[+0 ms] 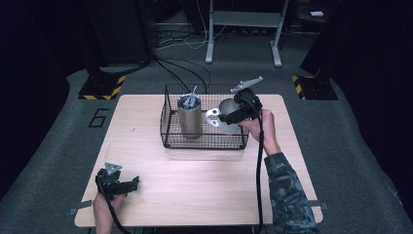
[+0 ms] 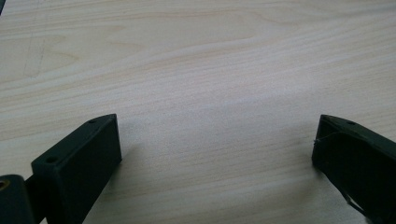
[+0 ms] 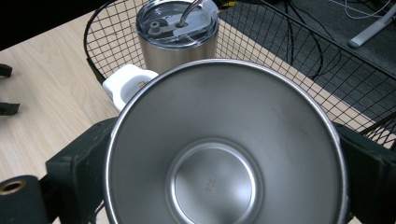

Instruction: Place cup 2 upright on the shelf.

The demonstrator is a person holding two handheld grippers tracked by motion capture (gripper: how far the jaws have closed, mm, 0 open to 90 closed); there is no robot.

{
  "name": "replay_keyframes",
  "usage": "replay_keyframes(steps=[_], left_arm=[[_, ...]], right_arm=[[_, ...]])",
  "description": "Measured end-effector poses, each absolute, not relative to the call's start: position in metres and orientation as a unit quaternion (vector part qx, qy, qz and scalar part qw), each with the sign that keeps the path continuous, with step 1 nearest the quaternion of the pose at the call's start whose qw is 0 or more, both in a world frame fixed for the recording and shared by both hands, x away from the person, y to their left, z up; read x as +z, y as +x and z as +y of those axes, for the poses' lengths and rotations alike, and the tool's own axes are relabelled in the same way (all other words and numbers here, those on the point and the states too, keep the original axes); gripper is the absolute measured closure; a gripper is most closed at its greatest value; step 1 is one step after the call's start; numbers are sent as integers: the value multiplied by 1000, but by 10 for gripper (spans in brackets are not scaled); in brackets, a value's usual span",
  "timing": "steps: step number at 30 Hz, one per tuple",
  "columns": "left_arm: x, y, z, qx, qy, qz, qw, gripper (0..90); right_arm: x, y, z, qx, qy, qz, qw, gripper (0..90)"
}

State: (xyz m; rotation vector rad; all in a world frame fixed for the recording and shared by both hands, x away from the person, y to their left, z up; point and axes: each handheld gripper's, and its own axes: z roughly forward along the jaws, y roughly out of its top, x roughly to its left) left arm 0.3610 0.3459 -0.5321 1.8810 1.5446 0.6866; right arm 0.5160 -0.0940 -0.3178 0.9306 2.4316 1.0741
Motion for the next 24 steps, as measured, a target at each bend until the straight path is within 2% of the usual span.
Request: replay_keyframes(steps=[24], left_arm=[[-532,361,346,259,709,583,302,13]], right_arm=[[-342,554,-92,366,385,833,156,57]])
